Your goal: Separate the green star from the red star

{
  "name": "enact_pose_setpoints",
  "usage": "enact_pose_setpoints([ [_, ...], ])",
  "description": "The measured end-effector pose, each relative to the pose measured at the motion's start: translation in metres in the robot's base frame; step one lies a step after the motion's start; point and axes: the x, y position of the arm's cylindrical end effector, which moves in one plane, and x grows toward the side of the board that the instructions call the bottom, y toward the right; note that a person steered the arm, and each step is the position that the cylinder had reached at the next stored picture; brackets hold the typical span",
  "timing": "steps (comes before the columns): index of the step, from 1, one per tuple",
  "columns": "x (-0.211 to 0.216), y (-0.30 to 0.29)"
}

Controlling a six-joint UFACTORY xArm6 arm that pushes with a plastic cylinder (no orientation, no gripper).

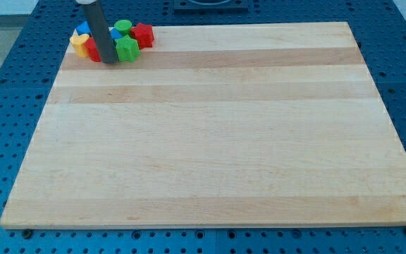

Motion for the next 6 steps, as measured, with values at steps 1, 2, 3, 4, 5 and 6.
enact_pose_setpoints([
  [1,0.0,0.012],
  [2,0.0,0.031],
  [3,0.0,0.041],
  [4,0.0,0.029],
  [5,0.0,0.011],
  [6,-0.002,0.0],
])
